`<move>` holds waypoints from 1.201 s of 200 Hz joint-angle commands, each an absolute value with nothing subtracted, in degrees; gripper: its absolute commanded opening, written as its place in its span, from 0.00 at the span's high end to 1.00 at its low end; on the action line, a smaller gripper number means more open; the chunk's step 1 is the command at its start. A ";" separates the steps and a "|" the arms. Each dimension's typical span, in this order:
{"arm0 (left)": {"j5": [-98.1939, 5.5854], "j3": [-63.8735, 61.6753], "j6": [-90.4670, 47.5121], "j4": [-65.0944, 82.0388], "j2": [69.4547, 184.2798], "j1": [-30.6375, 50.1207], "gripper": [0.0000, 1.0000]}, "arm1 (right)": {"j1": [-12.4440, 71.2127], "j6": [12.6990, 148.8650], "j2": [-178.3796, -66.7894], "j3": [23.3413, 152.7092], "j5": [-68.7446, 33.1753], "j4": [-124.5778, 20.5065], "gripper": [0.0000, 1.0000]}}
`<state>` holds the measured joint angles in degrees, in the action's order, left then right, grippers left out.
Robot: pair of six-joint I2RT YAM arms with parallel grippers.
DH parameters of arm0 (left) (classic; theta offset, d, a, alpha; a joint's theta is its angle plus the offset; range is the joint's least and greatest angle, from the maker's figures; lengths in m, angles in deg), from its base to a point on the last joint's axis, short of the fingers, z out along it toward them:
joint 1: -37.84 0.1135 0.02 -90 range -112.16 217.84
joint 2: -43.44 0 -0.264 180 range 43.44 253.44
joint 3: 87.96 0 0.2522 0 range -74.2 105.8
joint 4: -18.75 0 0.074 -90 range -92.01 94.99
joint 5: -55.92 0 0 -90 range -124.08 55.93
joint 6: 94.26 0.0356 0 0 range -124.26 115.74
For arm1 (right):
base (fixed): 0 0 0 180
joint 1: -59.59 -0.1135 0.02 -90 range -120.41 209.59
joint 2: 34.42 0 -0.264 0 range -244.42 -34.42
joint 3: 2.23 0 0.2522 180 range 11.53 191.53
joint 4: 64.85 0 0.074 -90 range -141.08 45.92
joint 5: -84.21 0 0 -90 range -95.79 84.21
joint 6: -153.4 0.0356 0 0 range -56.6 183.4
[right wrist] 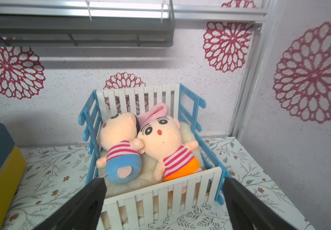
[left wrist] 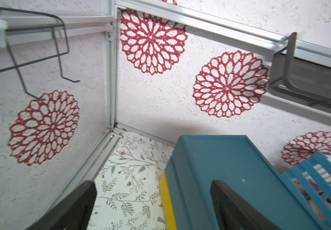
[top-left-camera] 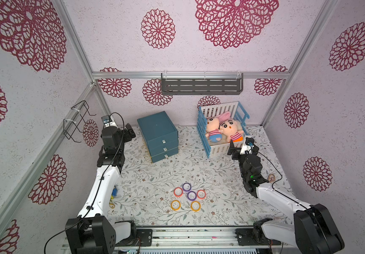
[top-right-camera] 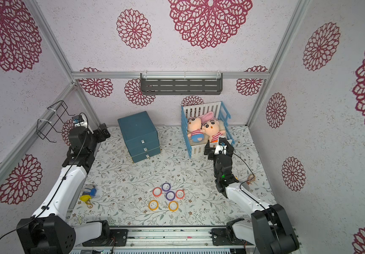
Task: Place the transparent tape into the drawer according to color
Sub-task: Move the storage box to the center of the board.
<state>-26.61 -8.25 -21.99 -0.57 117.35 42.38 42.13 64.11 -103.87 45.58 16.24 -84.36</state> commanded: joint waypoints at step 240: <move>-52.75 28.39 -22.48 -28.23 152.96 39.77 0.08 | 41.82 73.81 -98.49 58.34 0.50 -55.39 0.01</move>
<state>-51.16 25.21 -24.68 -26.67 151.42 41.70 42.02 72.59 -100.26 56.99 1.61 -54.35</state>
